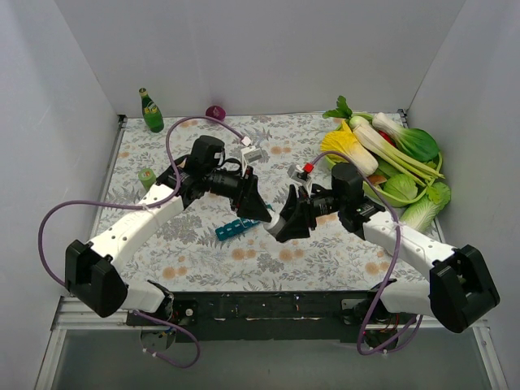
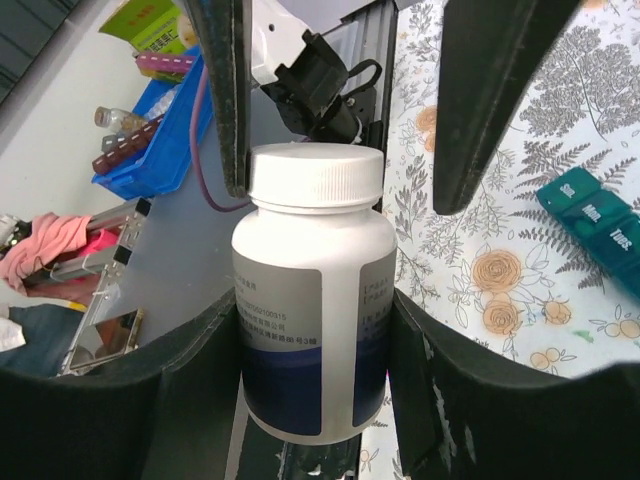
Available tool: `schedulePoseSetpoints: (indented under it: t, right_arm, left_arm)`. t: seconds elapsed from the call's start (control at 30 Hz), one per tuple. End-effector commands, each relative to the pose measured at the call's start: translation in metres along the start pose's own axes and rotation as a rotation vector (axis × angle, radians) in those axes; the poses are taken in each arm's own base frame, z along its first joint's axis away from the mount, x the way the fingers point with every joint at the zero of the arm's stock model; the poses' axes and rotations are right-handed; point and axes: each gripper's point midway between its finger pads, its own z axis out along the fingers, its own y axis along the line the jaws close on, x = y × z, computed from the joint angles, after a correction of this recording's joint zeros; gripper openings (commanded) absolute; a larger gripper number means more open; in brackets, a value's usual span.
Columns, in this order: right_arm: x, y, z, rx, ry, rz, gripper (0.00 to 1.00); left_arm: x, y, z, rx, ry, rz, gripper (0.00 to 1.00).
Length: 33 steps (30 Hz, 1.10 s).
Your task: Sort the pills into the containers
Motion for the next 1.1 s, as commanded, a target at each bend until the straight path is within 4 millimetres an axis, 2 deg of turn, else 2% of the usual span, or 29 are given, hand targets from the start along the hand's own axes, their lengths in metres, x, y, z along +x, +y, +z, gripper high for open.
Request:
schedulePoseSetpoints:
  t: [0.0, 0.03, 0.1, 0.13, 0.3, 0.33, 0.37, 0.4, 0.43, 0.5, 0.53, 0.6, 0.63, 0.7, 0.73, 0.77, 0.87, 0.97, 1.03, 1.07]
  right_arm:
    - [-0.020, 0.033, -0.002, -0.129, -0.005, -0.153, 0.01]
    - [-0.021, 0.032, -0.003, -0.123, -0.009, -0.183, 0.01]
    - [-0.020, 0.030, -0.005, -0.107, -0.002, -0.188, 0.01]
    - [-0.020, 0.029, -0.005, -0.100, 0.000, -0.197, 0.01]
    - [-0.021, 0.019, -0.007, -0.037, 0.022, -0.272, 0.01]
    - [-0.024, 0.014, -0.007, 0.000, 0.023, -0.305, 0.01]
    - [-0.026, 0.008, -0.009, 0.026, 0.030, -0.383, 0.01]
    - [-0.025, 0.007, -0.011, 0.054, 0.056, -0.379, 0.01]
    - [-0.029, -0.003, -0.015, 0.125, 0.069, -0.420, 0.01]
    - [-0.038, -0.012, -0.021, 0.200, 0.112, -0.522, 0.01]
    - [-0.042, -0.023, -0.028, 0.285, 0.135, -0.554, 0.01]
    - [-0.053, -0.033, -0.035, 0.363, 0.160, -0.627, 0.01]
    - [-0.060, -0.039, -0.041, 0.421, 0.178, -0.648, 0.01]
    - [-0.063, -0.039, -0.039, 0.448, 0.205, -0.681, 0.01]
    - [-0.067, -0.043, -0.041, 0.487, 0.224, -0.711, 0.01]
    - [-0.067, -0.045, -0.040, 0.500, 0.239, -0.718, 0.01]
    - [-0.064, -0.049, -0.040, 0.534, 0.270, -0.743, 0.01]
    - [-0.064, -0.051, -0.040, 0.551, 0.280, -0.750, 0.01]
    - [-0.064, -0.052, -0.040, 0.555, 0.283, -0.752, 0.01]
    - [-0.063, -0.052, -0.039, 0.552, 0.283, -0.752, 0.01]
  left_arm:
    - [-0.028, 0.002, -0.014, -0.068, -0.097, 0.094, 0.70]
    - [-0.035, 0.001, -0.018, -0.088, -0.132, 0.082, 0.85]
    - [-0.039, -0.003, -0.028, -0.111, -0.185, 0.087, 0.96]
    - [-0.045, -0.007, -0.032, -0.112, -0.218, 0.083, 0.98]
    - [-0.051, -0.021, -0.052, -0.122, -0.292, 0.041, 0.98]
    - [-0.053, -0.019, -0.056, -0.150, -0.319, 0.026, 0.98]
    - [-0.054, -0.020, -0.059, -0.161, -0.342, -0.038, 0.98]
    - [-0.054, -0.025, -0.063, -0.165, -0.367, -0.051, 0.98]
    - [-0.054, -0.015, -0.065, -0.214, -0.403, -0.112, 0.98]
    - [-0.052, -0.015, -0.066, -0.209, -0.447, -0.264, 0.98]
    - [-0.048, -0.009, -0.065, -0.218, -0.471, -0.322, 0.98]
    - [-0.047, -0.013, -0.062, -0.169, -0.489, -0.456, 0.98]
    - [-0.043, -0.007, -0.058, -0.157, -0.499, -0.495, 0.98]
    - [-0.044, -0.002, -0.056, -0.142, -0.530, -0.604, 0.98]
    - [-0.047, 0.001, -0.055, -0.136, -0.546, -0.626, 0.95]
    - [-0.048, 0.009, -0.053, -0.160, -0.562, -0.656, 0.94]
    - [-0.052, 0.016, -0.047, -0.197, -0.597, -0.690, 0.94]
    - [-0.053, 0.016, -0.039, -0.203, -0.601, -0.719, 0.93]
    - [-0.051, 0.017, -0.034, -0.208, -0.597, -0.736, 0.86]
    - [-0.050, 0.018, -0.032, -0.208, -0.593, -0.742, 0.86]
